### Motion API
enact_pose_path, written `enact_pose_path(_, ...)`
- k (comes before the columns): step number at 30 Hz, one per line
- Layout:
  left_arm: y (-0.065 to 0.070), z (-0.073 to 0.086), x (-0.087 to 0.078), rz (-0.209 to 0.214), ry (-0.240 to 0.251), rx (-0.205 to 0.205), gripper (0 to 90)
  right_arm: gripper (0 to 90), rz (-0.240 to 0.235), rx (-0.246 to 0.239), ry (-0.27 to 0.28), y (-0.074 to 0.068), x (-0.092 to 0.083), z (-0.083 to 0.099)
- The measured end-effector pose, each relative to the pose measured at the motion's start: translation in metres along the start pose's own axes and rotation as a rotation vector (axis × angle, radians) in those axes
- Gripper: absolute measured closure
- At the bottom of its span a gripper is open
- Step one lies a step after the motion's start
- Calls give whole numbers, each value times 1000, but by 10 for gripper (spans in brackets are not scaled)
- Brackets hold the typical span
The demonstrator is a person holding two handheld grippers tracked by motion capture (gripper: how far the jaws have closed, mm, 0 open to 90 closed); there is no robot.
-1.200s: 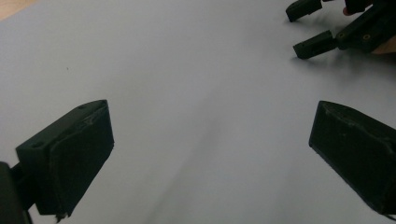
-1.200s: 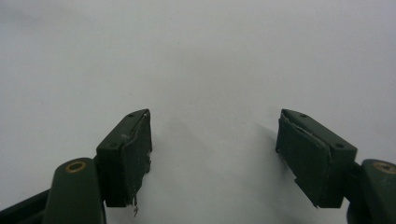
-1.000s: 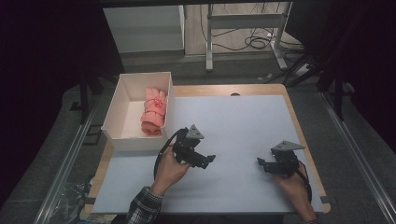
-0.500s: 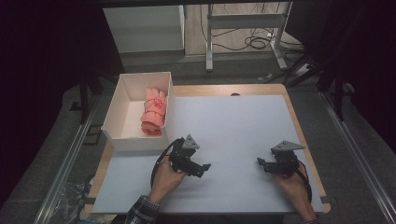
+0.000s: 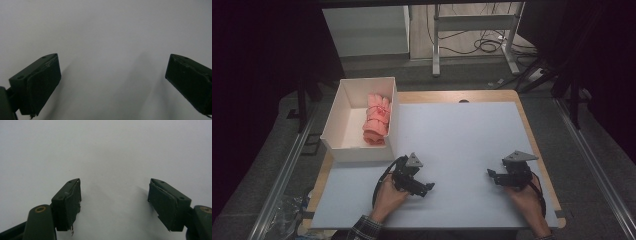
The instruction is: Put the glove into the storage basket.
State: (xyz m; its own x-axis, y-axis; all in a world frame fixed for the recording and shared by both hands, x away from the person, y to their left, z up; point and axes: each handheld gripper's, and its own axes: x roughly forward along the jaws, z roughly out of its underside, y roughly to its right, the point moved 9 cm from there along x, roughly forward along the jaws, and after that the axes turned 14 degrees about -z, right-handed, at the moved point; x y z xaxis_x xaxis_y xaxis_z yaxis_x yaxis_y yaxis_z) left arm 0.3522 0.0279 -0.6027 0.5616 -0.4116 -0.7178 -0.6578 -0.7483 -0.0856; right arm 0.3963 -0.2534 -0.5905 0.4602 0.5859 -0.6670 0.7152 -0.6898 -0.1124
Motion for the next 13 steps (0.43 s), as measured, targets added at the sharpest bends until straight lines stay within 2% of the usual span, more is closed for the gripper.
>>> enact_pose_path(3,1,4,5,-13,-8,5,2,269,0,-1,0,0,0,0)
enact_pose_path(8,2,6,7,-40,1,47,0,268,0,-1,0,0,0,0)
enact_pose_path(13,2,6,7,-41,-2,51,0,267,0,-1,-1,0,0,0)
